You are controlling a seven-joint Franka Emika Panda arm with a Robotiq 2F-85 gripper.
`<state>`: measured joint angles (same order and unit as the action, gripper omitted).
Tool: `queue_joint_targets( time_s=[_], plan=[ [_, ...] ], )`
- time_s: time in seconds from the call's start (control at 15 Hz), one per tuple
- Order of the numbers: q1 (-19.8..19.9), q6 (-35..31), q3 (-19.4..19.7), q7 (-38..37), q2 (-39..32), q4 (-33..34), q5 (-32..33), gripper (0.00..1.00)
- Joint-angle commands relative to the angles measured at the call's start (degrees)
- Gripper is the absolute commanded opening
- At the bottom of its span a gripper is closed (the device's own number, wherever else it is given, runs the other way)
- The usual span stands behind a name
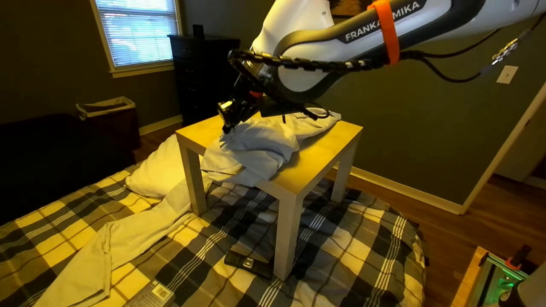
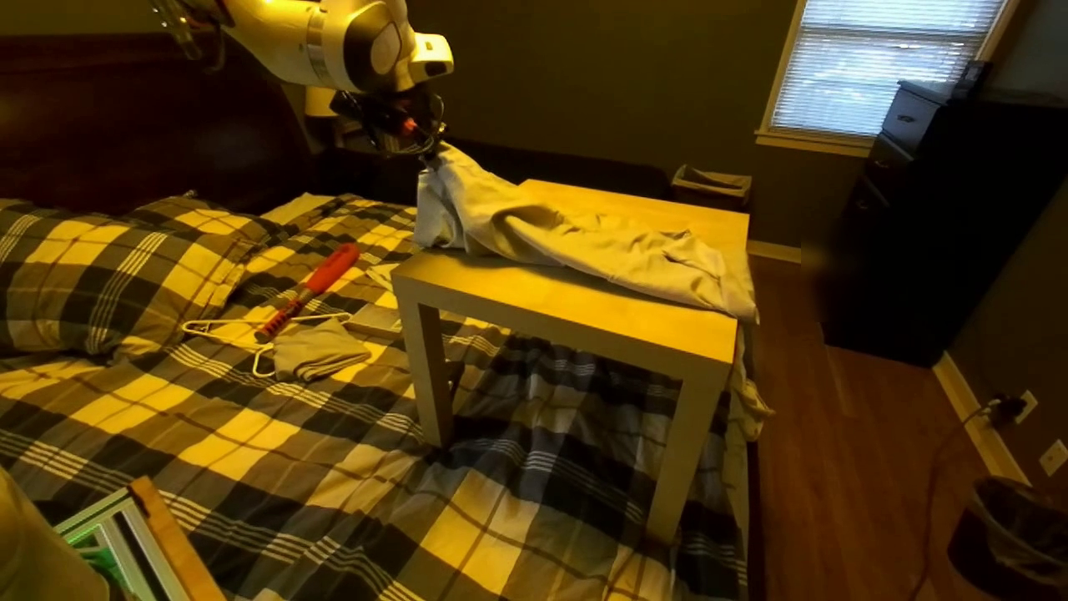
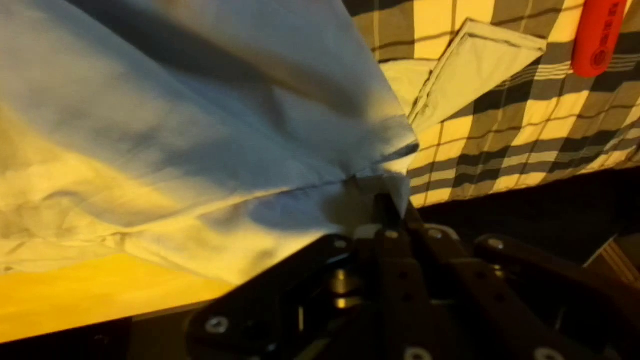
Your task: Fold the cloth on the table
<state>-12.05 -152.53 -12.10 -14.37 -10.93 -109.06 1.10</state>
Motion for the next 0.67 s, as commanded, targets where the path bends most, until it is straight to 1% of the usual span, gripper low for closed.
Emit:
queue_joint_targets(
  time_s=[0.0,0.13,0.27,0.4,0.53,0.6],
  plan=[
    [-3.1,-13.1,3.4,-7.1,-6.8,2.6,8.6,0.0],
    [-6.1,-21.4,8.1,-11.8,-10.5,3.9,15.5,0.0],
    [-10.4,-28.6,14.5,-15.4,-14.4,5.9,20.4,0.0],
    [-15.2,-34.6,21.7,-17.0,-18.4,8.4,21.6,0.0],
    [-18.4,-38.5,26.0,-16.1,-21.8,9.7,19.4,0.0],
    [-19.5,-39.4,27.3,-15.5,-22.9,10.0,18.6,0.0]
  ],
)
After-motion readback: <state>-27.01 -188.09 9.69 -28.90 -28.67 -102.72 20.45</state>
